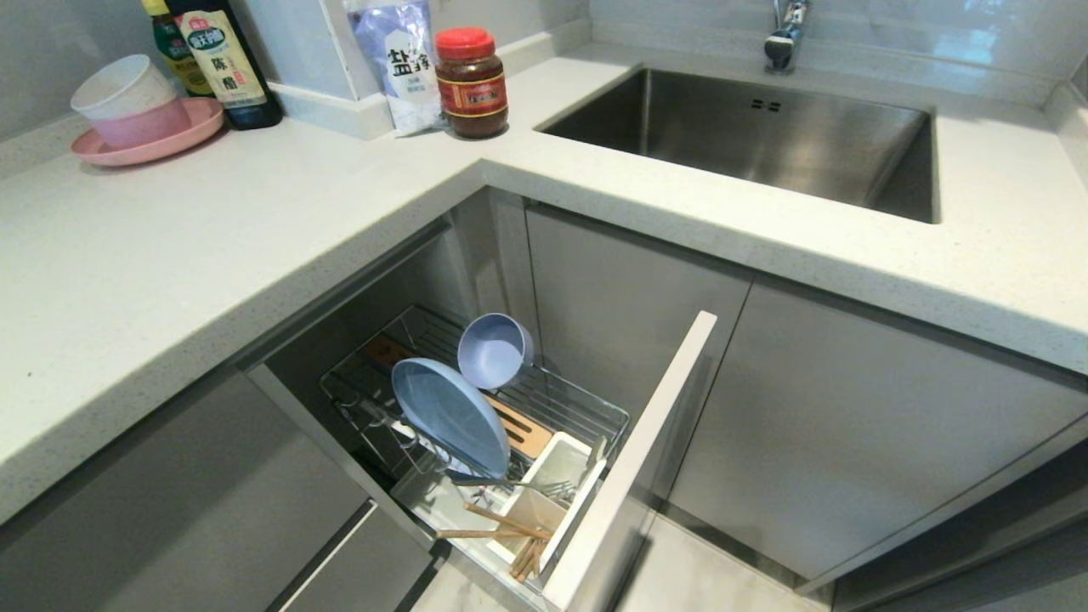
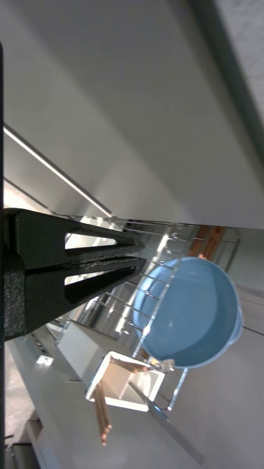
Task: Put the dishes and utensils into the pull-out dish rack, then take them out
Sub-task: Take the plate out of the cupboard
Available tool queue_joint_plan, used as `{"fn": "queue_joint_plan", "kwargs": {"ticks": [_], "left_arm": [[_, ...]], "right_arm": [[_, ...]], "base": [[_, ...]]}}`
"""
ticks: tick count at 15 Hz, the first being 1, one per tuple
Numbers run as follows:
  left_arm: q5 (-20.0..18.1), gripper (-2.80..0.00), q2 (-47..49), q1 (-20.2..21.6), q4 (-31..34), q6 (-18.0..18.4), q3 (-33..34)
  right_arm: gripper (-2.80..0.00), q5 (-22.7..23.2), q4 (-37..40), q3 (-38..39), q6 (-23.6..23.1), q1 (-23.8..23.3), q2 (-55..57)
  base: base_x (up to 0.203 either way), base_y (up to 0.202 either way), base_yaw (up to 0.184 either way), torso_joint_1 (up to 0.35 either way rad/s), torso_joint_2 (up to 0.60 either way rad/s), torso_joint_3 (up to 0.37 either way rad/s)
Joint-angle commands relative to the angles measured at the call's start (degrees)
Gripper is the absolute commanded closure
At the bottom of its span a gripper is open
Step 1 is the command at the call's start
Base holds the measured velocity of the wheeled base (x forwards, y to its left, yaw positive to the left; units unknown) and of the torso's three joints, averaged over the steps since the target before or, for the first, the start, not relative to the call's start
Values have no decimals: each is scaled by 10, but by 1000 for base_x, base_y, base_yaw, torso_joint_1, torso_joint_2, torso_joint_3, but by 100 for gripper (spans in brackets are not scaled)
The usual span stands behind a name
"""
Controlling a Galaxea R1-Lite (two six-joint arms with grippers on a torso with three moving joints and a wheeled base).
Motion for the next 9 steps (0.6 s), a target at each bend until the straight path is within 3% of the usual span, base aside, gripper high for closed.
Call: {"fn": "queue_joint_plan", "kwargs": {"ticks": [1,5,9], "left_arm": [[-1,0,1,0,0,0,-42],[-5,0,21,0,90,3,-215],[-5,0,168,3,108,5,-382]], "right_arm": [[0,0,0,1,0,0,-2],[0,0,0,1,0,0,-2],[0,0,0,1,0,0,-2]], "base": [[0,0,0,0,0,0],[0,0,0,0,0,0],[0,0,0,0,0,0]]}}
